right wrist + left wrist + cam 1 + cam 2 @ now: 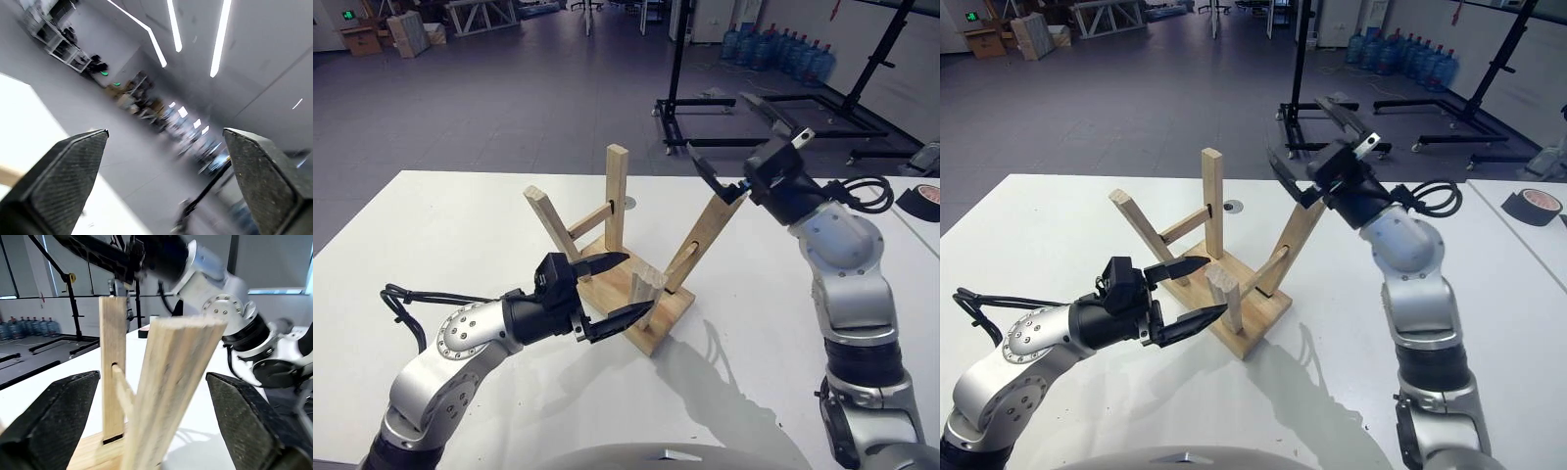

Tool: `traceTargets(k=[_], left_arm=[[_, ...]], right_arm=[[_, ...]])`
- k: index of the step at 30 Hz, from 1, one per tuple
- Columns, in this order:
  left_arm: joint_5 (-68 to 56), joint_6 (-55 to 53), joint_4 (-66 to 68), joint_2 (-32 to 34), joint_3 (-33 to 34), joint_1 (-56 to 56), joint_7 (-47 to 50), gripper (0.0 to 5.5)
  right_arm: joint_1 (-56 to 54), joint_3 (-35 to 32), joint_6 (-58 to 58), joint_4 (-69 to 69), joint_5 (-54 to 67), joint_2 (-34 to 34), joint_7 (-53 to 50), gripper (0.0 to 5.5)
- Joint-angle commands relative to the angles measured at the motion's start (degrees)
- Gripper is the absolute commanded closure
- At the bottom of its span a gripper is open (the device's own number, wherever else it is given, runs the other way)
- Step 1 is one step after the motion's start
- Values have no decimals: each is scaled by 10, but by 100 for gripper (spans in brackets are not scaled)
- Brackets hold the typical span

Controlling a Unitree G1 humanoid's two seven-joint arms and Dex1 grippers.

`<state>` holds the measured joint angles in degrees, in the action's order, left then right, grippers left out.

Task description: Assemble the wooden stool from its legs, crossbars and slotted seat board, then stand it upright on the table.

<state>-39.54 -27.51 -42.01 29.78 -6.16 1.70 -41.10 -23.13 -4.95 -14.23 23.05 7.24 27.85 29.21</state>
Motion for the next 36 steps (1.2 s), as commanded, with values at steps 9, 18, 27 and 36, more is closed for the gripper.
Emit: traceTargets(k=[9,18,27,36], left_arm=[[45,-2,73,-42,-58,-75,27,153],[136,36,139,-92,-80,-100,75,153],[168,28,171,-79,-94,-113,63,153],[172,11,205,-74,-107,-132,43,153]], right_arm=[[47,-24,-209,-2,202,-8,37,117],[62,66,-209,77,191,-10,46,117],[80,174,-202,88,170,28,129,117],[45,263,-204,59,193,59,225,117]])
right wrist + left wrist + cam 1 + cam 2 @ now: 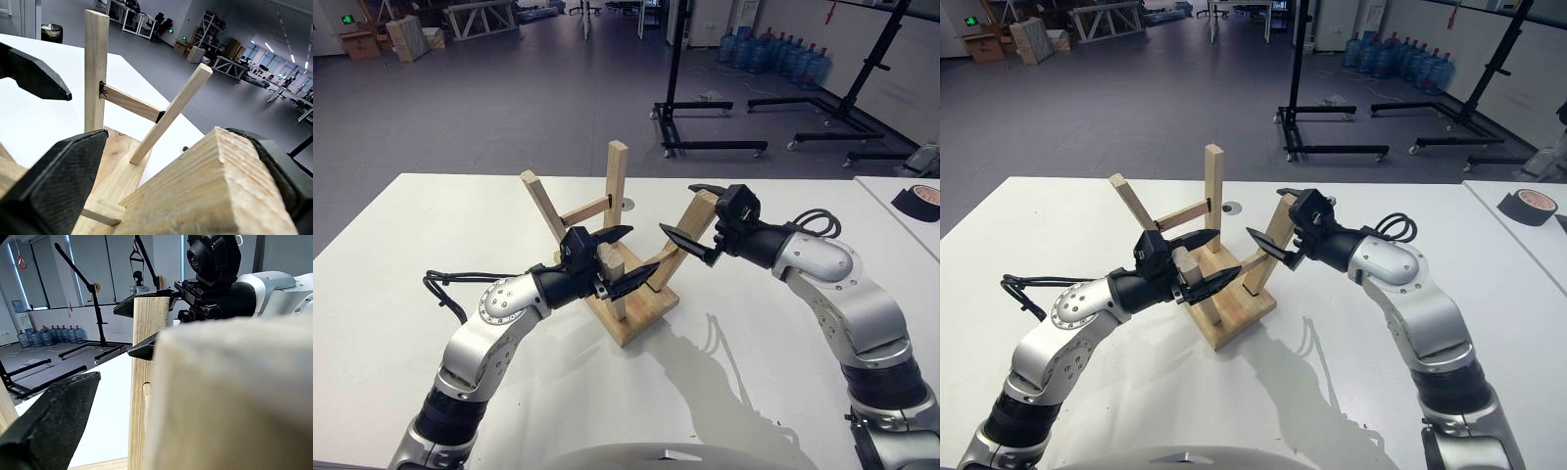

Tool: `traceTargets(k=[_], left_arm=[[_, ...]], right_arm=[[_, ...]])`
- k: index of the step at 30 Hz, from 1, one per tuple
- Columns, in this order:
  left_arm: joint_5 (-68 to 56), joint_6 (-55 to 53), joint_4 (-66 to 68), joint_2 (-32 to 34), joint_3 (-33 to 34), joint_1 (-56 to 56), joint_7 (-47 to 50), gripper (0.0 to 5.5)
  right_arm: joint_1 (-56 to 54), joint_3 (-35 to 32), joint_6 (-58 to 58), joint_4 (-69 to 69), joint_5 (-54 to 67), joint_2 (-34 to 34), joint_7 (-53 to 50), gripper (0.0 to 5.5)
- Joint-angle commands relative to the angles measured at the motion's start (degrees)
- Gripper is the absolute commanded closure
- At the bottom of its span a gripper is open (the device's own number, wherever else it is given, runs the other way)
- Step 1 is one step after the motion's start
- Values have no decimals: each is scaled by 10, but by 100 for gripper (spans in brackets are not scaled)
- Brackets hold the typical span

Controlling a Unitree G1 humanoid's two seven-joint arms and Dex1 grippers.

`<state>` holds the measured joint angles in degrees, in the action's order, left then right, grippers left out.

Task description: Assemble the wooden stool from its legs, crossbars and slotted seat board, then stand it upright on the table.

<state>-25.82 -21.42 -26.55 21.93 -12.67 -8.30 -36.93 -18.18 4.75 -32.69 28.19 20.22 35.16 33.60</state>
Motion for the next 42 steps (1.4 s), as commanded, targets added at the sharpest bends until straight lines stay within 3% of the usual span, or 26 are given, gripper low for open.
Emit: traceTargets(k=[1,9,21,31,42], left_arm=[[38,-49,58,5,-43,-36,-2,153],[46,-48,84,-1,-47,-41,0,153],[30,-46,81,13,-17,-19,4,153],[31,-51,89,17,-26,-10,2,153],[35,-45,92,25,-22,1,3,153]], right_arm=[[-9,167,-20,1,64,-17,184,117],[-14,150,-98,-33,137,-36,219,117],[18,81,-93,-4,147,-27,151,117],[42,141,-114,-82,144,-60,182,117],[30,117,-83,-77,122,-64,159,117]])
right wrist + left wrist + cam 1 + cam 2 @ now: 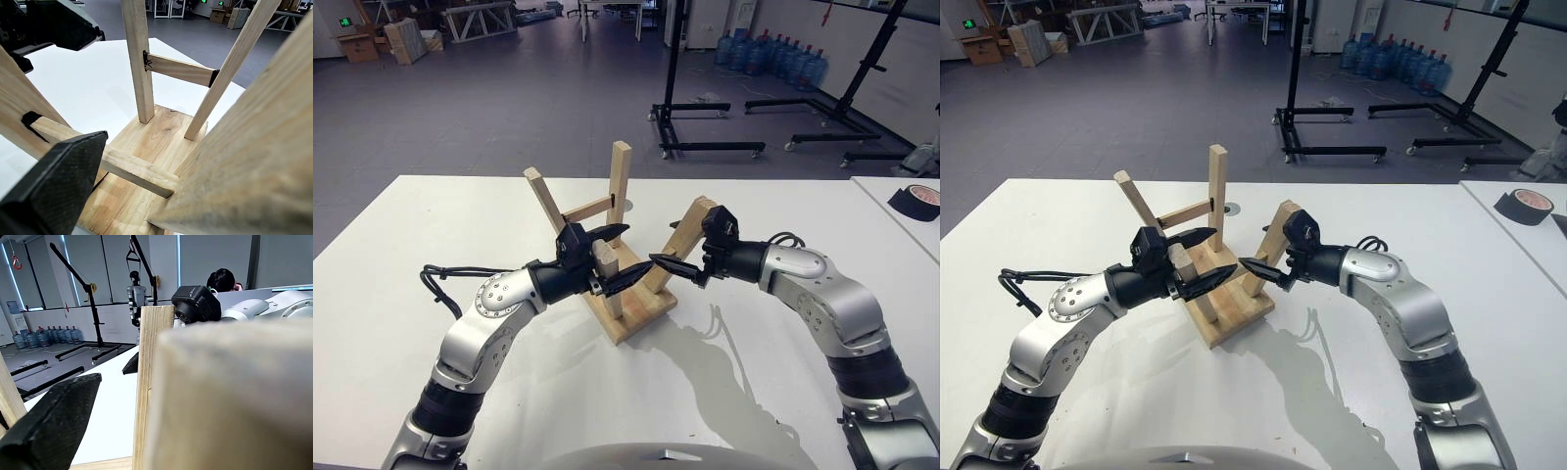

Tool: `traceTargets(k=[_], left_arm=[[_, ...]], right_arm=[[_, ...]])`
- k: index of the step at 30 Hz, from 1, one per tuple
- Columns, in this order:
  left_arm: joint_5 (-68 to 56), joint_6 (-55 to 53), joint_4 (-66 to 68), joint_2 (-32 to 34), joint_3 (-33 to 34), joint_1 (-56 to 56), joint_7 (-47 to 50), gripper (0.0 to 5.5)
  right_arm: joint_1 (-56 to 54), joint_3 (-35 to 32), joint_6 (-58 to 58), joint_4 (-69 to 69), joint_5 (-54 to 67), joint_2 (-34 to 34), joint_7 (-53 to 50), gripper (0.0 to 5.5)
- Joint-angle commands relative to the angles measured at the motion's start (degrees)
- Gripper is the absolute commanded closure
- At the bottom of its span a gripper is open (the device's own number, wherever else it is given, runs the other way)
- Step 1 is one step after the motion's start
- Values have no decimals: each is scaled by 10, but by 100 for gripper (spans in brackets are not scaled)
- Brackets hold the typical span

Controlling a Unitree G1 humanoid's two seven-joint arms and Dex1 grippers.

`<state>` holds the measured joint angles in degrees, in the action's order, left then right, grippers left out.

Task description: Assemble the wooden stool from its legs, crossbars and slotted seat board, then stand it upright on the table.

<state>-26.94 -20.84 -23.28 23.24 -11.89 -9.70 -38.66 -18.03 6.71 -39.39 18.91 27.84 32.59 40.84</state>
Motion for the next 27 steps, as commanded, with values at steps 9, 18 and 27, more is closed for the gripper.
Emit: traceTargets(k=[9,18,27], left_arm=[[30,-39,42,18,-9,13,11,153],[18,-34,-3,28,19,22,11,153],[-30,-44,-74,58,40,67,-32,153]], right_arm=[[16,15,-21,34,78,-49,45,117],[3,-41,-37,54,75,-23,29,117],[22,-66,-25,43,54,28,42,117]])
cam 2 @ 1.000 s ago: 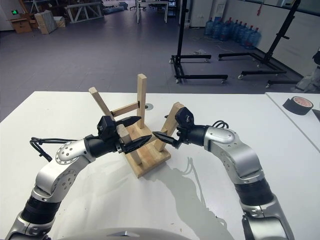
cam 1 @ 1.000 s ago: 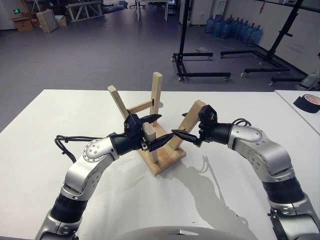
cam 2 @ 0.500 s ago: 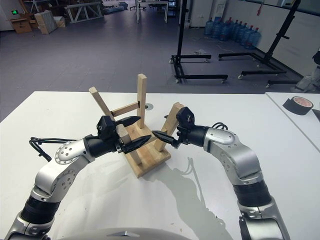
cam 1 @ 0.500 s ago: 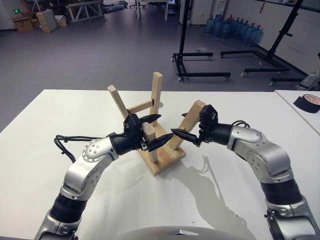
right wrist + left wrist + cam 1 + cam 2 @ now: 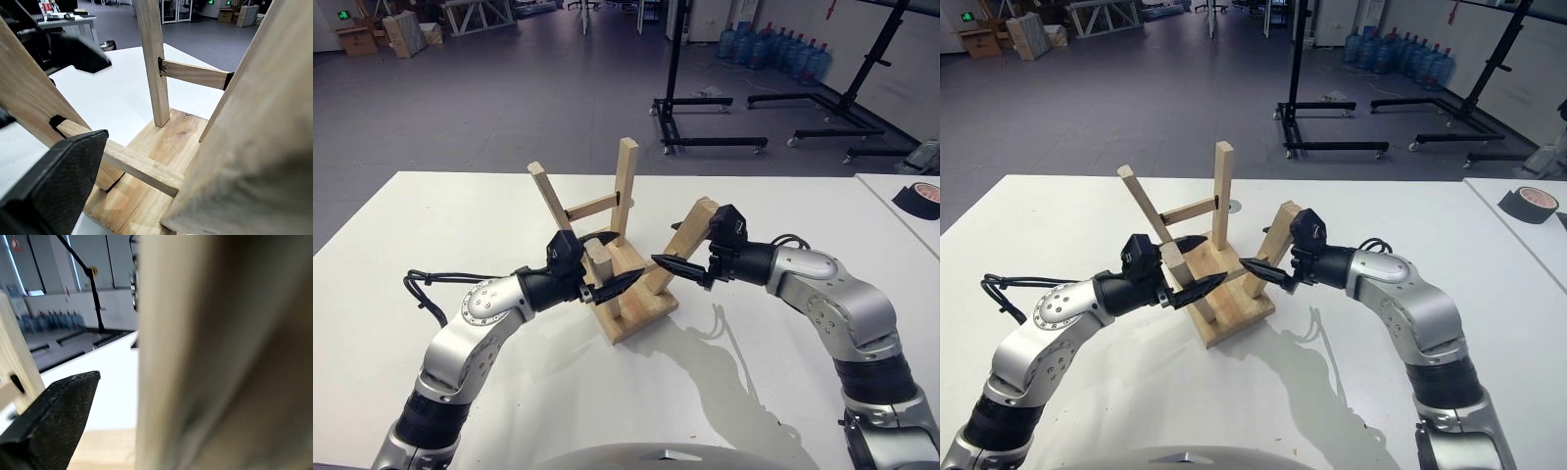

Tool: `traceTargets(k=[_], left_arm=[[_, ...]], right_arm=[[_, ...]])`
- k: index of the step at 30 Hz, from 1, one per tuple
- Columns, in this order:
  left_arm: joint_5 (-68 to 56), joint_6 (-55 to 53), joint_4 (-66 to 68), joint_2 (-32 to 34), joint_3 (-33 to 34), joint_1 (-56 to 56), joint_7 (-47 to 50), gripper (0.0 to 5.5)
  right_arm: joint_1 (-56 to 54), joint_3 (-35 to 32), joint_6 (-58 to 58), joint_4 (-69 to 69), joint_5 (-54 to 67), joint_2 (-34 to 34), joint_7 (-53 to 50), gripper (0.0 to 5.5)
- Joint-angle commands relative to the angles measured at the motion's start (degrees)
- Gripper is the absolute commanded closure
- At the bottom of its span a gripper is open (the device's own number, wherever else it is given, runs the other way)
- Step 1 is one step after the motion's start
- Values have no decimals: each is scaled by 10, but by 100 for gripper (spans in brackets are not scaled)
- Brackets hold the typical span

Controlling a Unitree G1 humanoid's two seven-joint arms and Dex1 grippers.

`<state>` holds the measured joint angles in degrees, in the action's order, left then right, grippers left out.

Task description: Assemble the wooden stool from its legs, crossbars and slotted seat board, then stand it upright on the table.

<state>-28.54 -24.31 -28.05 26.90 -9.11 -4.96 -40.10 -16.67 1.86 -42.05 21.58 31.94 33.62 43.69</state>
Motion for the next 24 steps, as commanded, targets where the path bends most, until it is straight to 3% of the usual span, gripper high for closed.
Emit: traceTargets(k=[1,14,24], left_arm=[[-18,-11,-31,26,15,25,-21,153],[-32,-12,-55,40,37,50,-25,153],[-106,-16,-90,111,140,137,-87,153]], right_arm=[[9,-22,-1,18,16,22,15,117],[-14,-71,-2,34,34,51,12,117],[115,-231,-40,25,150,120,95,117]])
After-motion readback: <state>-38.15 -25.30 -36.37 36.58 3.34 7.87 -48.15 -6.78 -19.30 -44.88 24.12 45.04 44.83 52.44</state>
